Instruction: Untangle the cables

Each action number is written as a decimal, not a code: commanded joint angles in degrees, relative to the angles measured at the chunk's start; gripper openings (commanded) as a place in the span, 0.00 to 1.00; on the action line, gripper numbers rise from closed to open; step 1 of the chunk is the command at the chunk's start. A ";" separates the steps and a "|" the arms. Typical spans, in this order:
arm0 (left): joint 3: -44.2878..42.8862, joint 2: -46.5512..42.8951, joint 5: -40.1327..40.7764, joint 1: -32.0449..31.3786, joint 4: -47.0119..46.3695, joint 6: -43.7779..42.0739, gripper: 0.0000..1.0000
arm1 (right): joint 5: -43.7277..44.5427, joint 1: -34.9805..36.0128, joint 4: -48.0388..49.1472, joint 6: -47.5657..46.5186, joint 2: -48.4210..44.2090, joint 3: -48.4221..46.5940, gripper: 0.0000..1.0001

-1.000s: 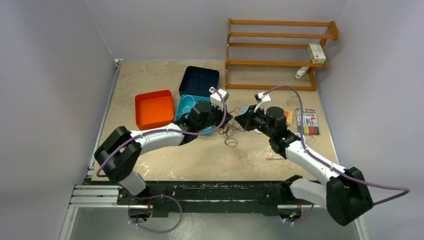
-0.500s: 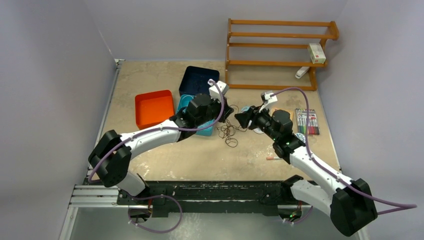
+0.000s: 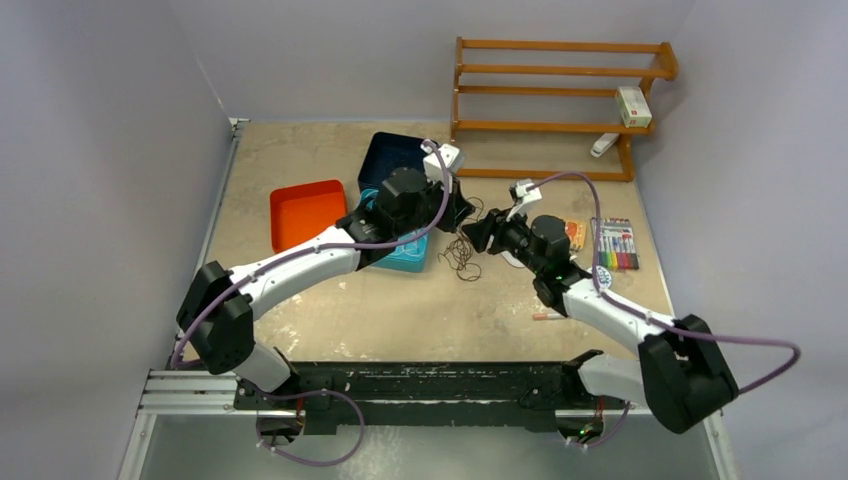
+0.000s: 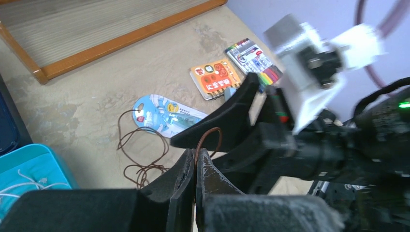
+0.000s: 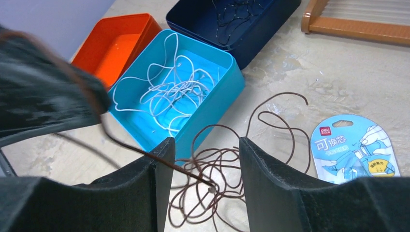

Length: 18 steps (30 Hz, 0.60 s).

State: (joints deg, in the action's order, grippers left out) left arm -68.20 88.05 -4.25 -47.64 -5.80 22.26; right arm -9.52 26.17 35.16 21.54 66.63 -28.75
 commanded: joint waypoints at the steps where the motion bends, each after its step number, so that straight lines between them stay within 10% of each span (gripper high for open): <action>1: -5.85 -2.49 -3.56 0.09 2.23 1.35 0.00 | -0.25 -0.28 10.98 0.20 5.51 -2.94 0.52; 18: -22.55 -0.82 -3.70 -0.27 12.25 0.22 0.00 | 4.21 -0.21 16.22 6.71 19.19 1.60 0.37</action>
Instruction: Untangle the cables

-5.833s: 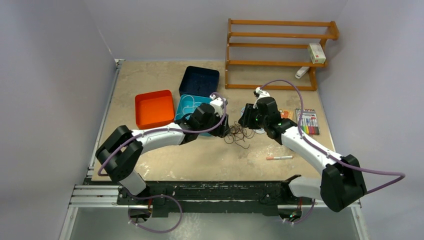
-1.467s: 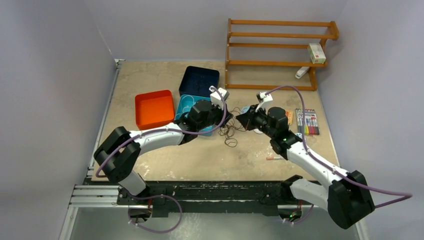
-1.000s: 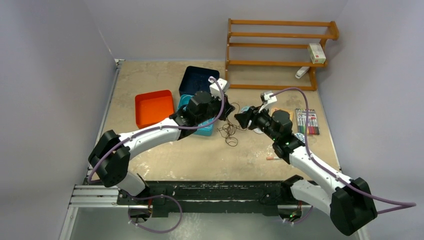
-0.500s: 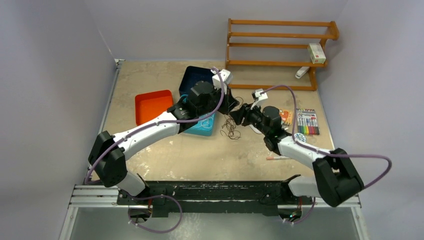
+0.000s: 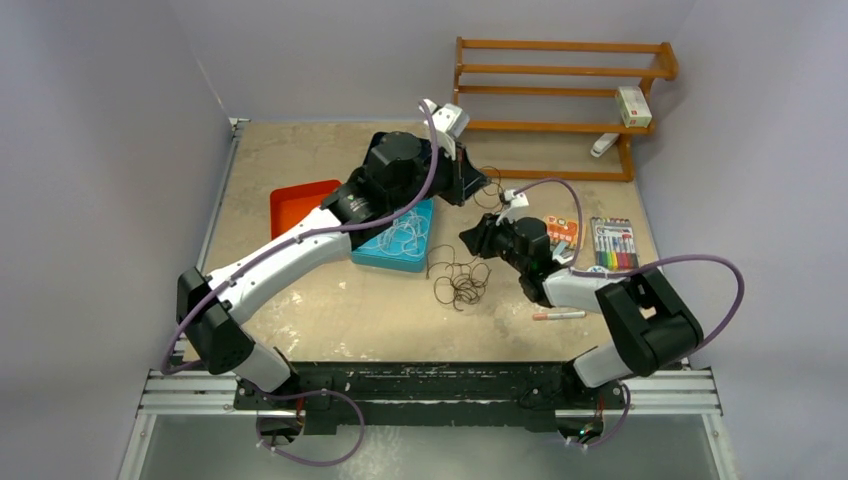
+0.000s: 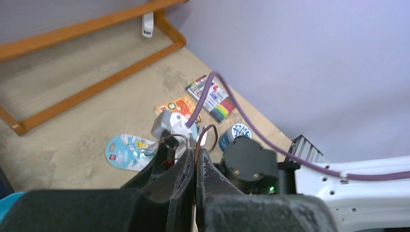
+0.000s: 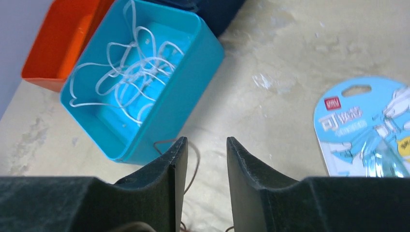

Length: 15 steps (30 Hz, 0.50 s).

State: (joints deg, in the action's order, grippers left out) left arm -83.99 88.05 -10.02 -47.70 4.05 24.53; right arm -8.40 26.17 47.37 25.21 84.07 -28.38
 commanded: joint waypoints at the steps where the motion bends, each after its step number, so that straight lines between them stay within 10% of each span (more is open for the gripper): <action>1: -8.50 -0.45 2.90 -0.20 3.77 -2.73 0.00 | 3.31 -0.17 4.35 3.45 2.33 1.56 0.37; 15: -30.43 5.73 8.91 -0.20 14.18 -9.42 0.00 | 7.94 -0.20 3.31 7.25 5.49 4.01 0.37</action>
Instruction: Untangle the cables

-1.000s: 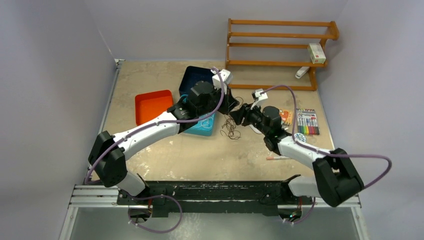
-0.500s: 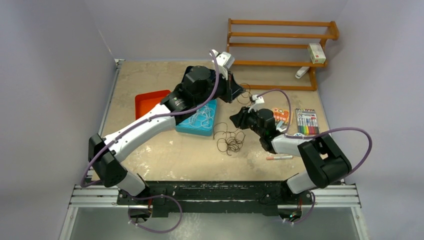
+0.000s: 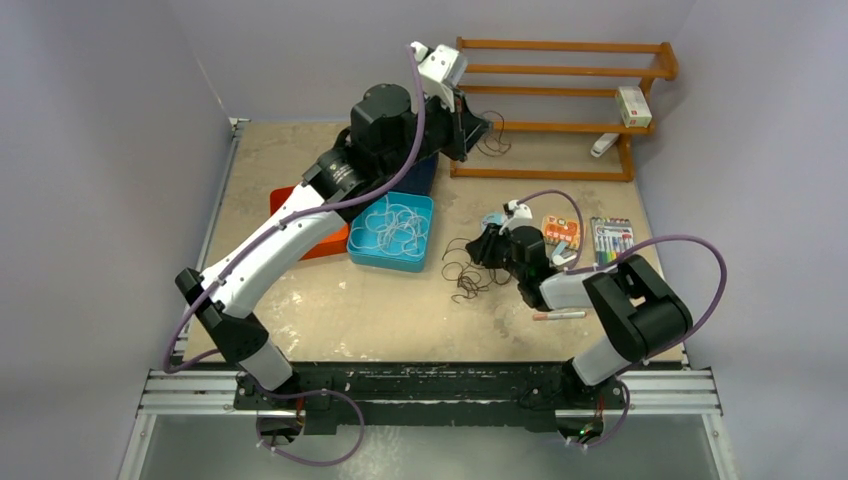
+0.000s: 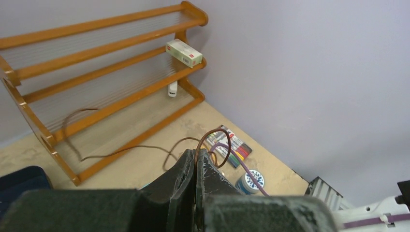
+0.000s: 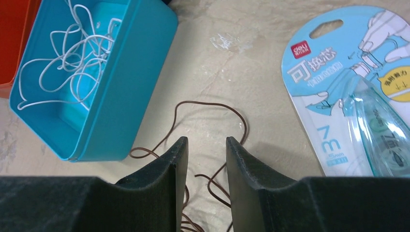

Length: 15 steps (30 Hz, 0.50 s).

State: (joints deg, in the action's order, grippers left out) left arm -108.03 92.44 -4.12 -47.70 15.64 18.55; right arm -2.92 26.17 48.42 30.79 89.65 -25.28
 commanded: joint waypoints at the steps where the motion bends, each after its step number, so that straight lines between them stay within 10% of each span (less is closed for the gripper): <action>1: -7.66 1.69 3.62 -0.19 2.90 -3.77 0.00 | 2.52 -0.21 2.15 1.81 -0.13 1.11 0.37; 15: -13.42 1.07 14.84 1.02 9.68 -9.77 0.00 | 3.88 -0.20 -0.67 1.37 -9.32 3.27 0.46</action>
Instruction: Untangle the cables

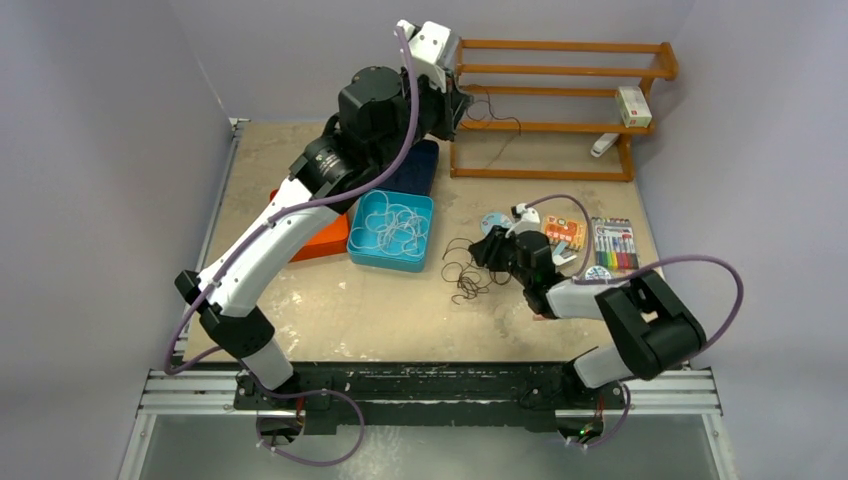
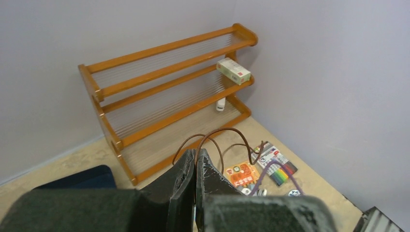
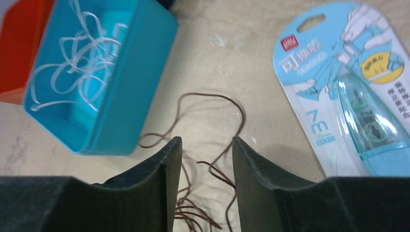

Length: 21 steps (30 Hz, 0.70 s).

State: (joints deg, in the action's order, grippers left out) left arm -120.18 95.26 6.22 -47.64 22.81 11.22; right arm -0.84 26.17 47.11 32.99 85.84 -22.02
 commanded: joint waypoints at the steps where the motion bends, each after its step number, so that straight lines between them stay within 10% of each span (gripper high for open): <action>1: -0.80 -1.86 4.56 1.50 2.99 -2.17 0.00 | 1.81 -0.24 0.30 -1.32 -6.92 0.11 0.47; 21: 31.00 -18.20 11.66 20.82 1.22 6.64 0.00 | 0.32 -0.17 -6.74 -12.34 -22.76 -3.94 0.56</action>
State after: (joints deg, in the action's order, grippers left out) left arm -94.17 82.11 14.76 -30.74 26.59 14.44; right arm -0.58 26.17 41.01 23.16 64.69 -22.90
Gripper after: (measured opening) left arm 0.009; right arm 0.552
